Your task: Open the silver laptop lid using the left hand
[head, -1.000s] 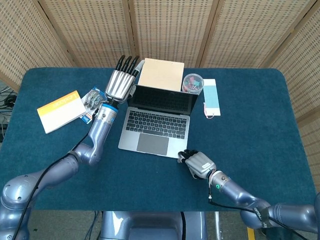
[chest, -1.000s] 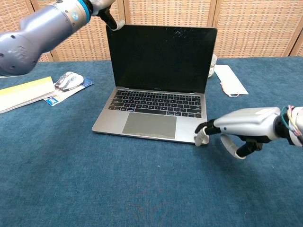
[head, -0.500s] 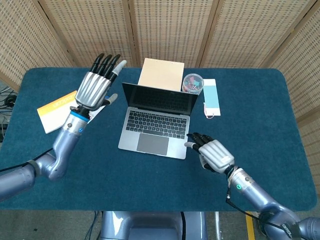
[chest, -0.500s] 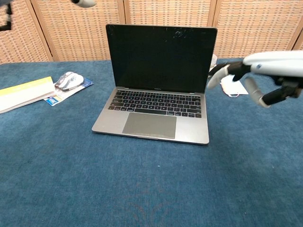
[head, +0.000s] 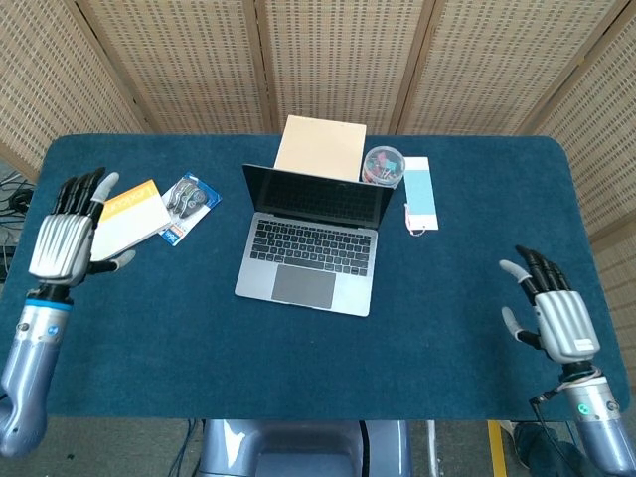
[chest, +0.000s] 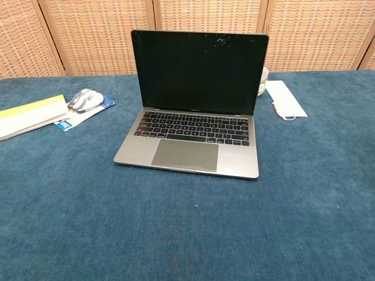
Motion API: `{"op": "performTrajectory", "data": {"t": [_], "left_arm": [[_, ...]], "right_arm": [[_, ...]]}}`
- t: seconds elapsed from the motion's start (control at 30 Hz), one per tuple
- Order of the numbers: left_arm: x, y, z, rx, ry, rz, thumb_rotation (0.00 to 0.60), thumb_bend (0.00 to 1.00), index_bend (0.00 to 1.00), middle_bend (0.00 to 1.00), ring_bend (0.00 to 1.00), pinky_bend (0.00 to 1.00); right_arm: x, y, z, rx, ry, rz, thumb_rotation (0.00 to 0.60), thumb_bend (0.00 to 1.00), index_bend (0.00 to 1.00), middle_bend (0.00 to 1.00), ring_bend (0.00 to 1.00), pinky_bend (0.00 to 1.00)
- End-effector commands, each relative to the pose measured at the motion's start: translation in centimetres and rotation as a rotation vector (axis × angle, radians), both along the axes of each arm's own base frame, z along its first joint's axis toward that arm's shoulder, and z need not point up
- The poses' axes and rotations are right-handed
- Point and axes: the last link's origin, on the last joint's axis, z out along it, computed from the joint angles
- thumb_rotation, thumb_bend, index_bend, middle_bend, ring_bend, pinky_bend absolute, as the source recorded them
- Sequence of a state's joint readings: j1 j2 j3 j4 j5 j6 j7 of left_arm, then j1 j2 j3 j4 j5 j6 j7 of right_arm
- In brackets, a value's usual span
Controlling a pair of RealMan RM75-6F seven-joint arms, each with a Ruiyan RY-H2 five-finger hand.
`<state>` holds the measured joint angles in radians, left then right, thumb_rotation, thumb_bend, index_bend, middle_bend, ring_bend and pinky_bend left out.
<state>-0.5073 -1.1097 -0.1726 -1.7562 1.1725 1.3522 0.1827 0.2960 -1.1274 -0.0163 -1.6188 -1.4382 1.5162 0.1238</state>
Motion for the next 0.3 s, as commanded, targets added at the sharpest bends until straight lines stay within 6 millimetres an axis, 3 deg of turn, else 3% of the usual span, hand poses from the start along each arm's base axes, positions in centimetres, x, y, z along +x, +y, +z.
{"op": "performTrajectory", "data": {"t": [0.03, 0.3], "left_arm": [[-2.3, -4.1, 0.3, -0.009, -0.003, 0.111, 0.6, 0.0, 0.0, 0.0, 0.0, 0.0], [-3.7, -12.0, -0.9, -0.031, 0.033, 0.191, 0.6, 0.0, 0.0, 0.0, 0.0, 0.0]], "right_arm": [[-1.7, 2.0, 0.4, -0.065, -0.035, -0.052, 0.6, 0.0, 0.06, 0.0, 0.0, 0.0], [-2.1, 6.5, 0.8, -0.154, -0.045, -0.047, 0.6, 0.0, 0.04, 0.0, 0.0, 0.0]]}}
